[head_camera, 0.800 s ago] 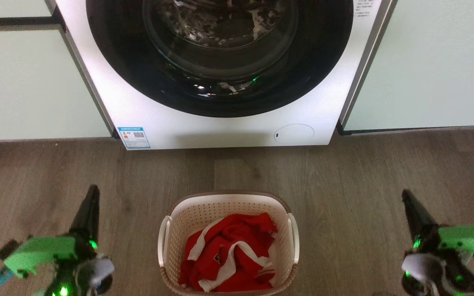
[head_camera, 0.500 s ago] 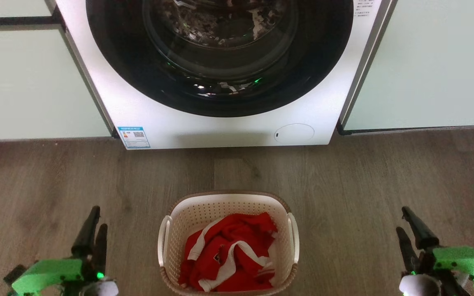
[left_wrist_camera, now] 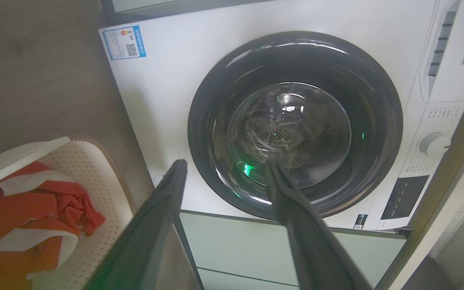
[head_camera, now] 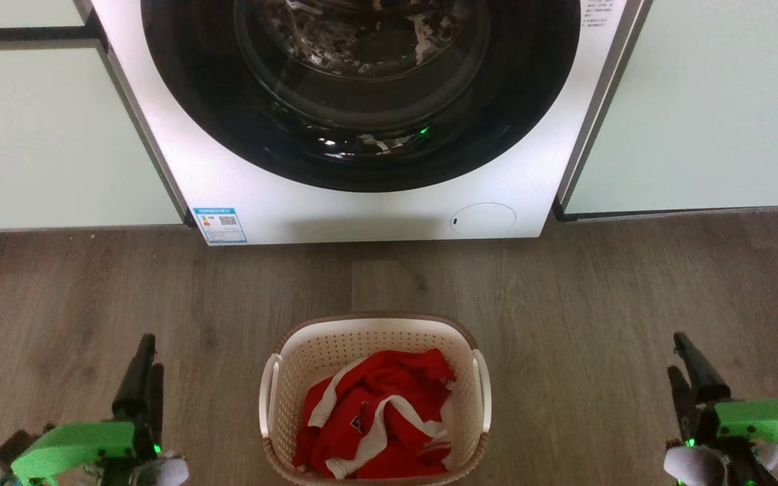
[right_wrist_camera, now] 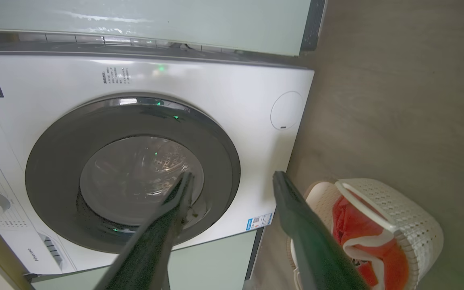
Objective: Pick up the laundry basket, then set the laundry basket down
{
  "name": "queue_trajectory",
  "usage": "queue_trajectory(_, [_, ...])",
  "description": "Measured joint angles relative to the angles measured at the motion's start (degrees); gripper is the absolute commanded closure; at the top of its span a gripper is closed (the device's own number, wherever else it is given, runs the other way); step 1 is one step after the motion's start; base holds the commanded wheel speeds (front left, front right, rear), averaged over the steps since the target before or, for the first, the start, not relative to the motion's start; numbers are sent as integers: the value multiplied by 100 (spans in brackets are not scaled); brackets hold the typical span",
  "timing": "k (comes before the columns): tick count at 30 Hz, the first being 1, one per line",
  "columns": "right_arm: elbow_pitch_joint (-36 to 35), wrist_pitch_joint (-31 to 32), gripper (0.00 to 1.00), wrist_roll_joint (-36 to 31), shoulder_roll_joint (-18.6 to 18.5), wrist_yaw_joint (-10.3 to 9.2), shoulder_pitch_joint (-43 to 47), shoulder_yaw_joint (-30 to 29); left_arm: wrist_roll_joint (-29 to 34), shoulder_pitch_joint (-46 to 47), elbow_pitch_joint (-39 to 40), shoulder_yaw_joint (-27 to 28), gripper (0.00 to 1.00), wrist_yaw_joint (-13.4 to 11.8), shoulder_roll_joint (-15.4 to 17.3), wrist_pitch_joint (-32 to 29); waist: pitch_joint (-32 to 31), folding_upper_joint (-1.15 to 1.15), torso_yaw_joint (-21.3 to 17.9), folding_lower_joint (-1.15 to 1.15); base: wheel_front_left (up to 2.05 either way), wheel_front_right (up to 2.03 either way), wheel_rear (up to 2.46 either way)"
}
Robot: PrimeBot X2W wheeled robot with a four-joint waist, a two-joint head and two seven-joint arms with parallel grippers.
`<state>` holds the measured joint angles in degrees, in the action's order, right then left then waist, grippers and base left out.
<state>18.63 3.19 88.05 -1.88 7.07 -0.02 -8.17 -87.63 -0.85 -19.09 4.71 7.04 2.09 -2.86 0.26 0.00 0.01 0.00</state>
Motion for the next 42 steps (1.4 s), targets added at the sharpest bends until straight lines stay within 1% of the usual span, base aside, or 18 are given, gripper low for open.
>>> queue_trajectory(6, [-136, -112, 0, -344, 0, 0, -7, -74, 330, 60, 180, 110, 0, 0, 0, 93, 4, 0, -3, 0, 0, 0, 0])
queue_trajectory(14, [-439, -245, 0, -1077, 0, 0, -137, -135, 1033, 121, 581, 162, 0, 0, -1, 209, 14, 0, -4, 0, 0, 0, 0])
queue_trajectory(20, [-599, -338, 0, -1736, -1, 0, -213, -148, 1738, 174, 921, 142, 0, -1, -1, 331, 23, 0, 6, 0, 0, 0, 0])
queue_trajectory(25, [-842, -402, 0, -2259, -1, 0, -249, -147, 2274, 242, 1166, 64, 0, -67, -1, 397, 35, 0, 15, 0, 0, 0, 0])
queue_trajectory(27, [-917, -458, 0, -2487, -1, 0, -271, -136, 2494, 242, 1260, -1, 0, -165, 0, 445, 41, 0, 16, 0, 0, 0, 0])
queue_trajectory(31, [-1061, -523, 0, -2921, -1, 0, -326, -74, 2934, 243, 1396, -90, 0, -257, -1, 500, 48, 0, 19, 0, 0, 0, 0])
queue_trajectory(35, [-1160, -582, 0, -3410, -1, 0, -325, 1, 3452, 244, 1502, -248, 0, -304, 0, 553, 61, 0, 28, 0, 0, 0, 0])
queue_trajectory(36, [-1160, -582, 0, -3410, -1, 0, -325, 1, 3452, 244, 1502, -248, 0, -304, 0, 553, 61, 0, 28, 0, 0, 0, 0])
queue_trajectory(38, [-1190, -616, 0, -3639, -2, 0, -324, 48, 3706, 244, 1524, -322, 0, -316, 8, 577, 65, 0, 32, 0, 0, 0, 0])
queue_trajectory(42, [-1221, -684, 0, -4109, -2, 0, -323, 123, 4163, 244, 1551, -598, 0, -509, 99, 665, 69, 0, 37, 0, 0, 0, 0])
